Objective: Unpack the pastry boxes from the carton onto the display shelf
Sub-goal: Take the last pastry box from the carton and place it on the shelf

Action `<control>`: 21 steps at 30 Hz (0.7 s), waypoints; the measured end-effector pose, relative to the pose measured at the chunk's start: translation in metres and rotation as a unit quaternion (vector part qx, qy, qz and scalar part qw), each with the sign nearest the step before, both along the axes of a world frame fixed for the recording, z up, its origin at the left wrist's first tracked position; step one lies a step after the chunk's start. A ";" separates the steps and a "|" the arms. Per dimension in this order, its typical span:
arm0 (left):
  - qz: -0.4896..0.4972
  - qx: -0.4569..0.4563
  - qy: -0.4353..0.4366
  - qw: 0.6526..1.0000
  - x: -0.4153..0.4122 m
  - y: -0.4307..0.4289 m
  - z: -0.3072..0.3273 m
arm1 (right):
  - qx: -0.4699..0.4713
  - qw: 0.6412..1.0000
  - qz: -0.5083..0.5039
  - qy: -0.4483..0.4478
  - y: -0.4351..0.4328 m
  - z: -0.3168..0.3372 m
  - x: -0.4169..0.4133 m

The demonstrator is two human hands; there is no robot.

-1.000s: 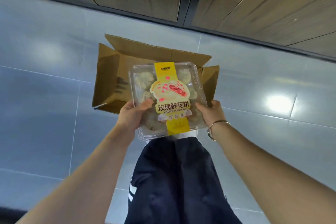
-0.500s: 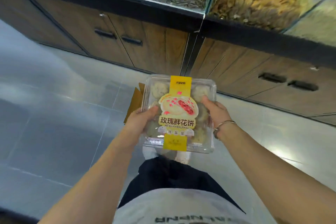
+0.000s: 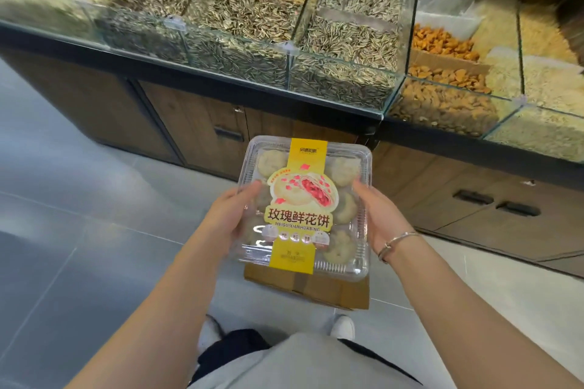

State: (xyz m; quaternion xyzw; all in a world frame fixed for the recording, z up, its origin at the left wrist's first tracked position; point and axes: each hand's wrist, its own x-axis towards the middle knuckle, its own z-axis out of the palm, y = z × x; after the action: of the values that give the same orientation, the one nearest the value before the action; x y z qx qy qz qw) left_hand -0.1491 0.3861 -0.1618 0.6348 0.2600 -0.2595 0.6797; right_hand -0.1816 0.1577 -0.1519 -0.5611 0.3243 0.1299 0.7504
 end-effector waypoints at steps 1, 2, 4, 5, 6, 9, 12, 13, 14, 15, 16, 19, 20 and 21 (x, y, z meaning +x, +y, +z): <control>0.000 -0.004 0.001 1.000 0.005 0.019 0.003 | 0.009 1.000 -0.001 -0.002 0.019 -0.001 0.002; 0.000 -0.001 0.002 1.000 0.011 0.040 0.008 | 0.013 1.000 -0.002 -0.003 0.042 0.001 0.003; -0.001 0.005 -0.007 1.000 0.023 0.078 0.016 | 0.013 1.000 -0.012 -0.005 0.083 0.003 0.009; 0.002 0.010 -0.020 1.000 0.030 0.097 0.019 | 0.012 1.000 -0.019 -0.011 0.102 0.002 0.015; 0.005 0.014 -0.029 0.999 0.036 0.115 0.026 | 0.013 0.999 -0.026 -0.020 0.122 0.004 0.021; 0.004 0.009 -0.063 0.998 0.051 0.155 0.040 | 0.012 0.998 -0.025 -0.056 0.163 0.015 0.041; 0.012 0.014 -0.104 0.994 0.068 0.198 0.055 | 0.011 0.996 -0.028 -0.078 0.199 0.029 0.063; 0.009 0.017 -0.118 0.993 0.075 0.208 0.058 | 0.015 0.996 -0.034 -0.084 0.207 0.033 0.071; 0.007 0.018 -0.131 0.991 0.081 0.218 0.062 | 0.022 0.995 -0.037 -0.085 0.216 0.036 0.080; 0.006 0.019 -0.141 0.990 0.089 0.228 0.063 | 0.028 0.995 -0.038 -0.086 0.222 0.038 0.089; 0.007 0.015 -0.147 0.989 0.097 0.236 0.064 | 0.029 0.995 -0.034 -0.088 0.230 0.041 0.100; 0.014 0.011 -0.161 0.987 0.123 0.253 0.068 | 0.040 0.994 -0.034 -0.094 0.243 0.046 0.131; 0.012 0.009 -0.162 0.987 0.129 0.255 0.070 | 0.042 0.994 -0.036 -0.095 0.246 0.049 0.139; 0.007 0.010 -0.160 0.987 0.141 0.260 0.071 | 0.049 0.993 -0.039 -0.096 0.250 0.050 0.153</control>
State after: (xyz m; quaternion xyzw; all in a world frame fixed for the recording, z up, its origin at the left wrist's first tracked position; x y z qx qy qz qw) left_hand -0.0082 0.6457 -0.0909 0.6732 0.1546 -0.1469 0.7081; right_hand -0.0286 0.4074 -0.1024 -0.5202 0.2660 0.0617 0.8092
